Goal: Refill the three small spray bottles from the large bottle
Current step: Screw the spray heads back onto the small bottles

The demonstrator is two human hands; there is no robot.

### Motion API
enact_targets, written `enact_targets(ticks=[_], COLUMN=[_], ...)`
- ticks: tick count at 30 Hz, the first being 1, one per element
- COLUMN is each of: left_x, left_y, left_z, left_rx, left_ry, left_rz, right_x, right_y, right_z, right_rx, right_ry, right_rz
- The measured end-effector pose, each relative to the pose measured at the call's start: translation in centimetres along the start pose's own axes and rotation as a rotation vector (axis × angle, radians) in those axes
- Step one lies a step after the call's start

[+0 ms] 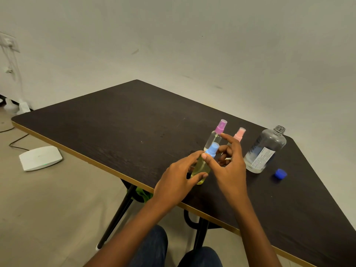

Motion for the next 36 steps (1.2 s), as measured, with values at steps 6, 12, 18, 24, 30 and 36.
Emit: enact_targets(ticks=[6,12,18,24,30,36], left_x=[0.0,-0.1,-0.1,-0.3,-0.2,-0.1], left_y=[0.1,-0.2,-0.3,-0.3,-0.4,-0.2], left_z=[0.0,-0.1,-0.1,0.0,0.0,0.0], left_rx=[-0.002,0.013,0.014,0.01,0.003,-0.008], left_ry=[0.005,0.008,0.005,-0.003,0.006,0.014], left_rz=[-0.005,-0.019,-0.02,-0.018,-0.019,-0.031], right_x=[-0.2,-0.5,-0.5,-0.3,0.1,0.2], right_y=[0.3,0.3,-0.2,0.3,-0.1,-0.4], right_z=[0.0,-0.1,-0.3,-0.3,-0.4,-0.6], right_rx=[0.009,0.017,0.043,0.026,0.082,0.103], right_ry=[0.075,0.028,-0.036,-0.084,-0.04,0.063], right_rz=[0.032,0.002,-0.025,-0.069,-0.039,0.06])
Point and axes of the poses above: each hand's wrist, its own z-axis towards the middle knuckle, its own x-axis out of the palm, y = z × x, the point moved 10 cm from there along z, towards the middle knuckle, and after that the axes turned 5 degrees about -x, right-handed, at the moved point
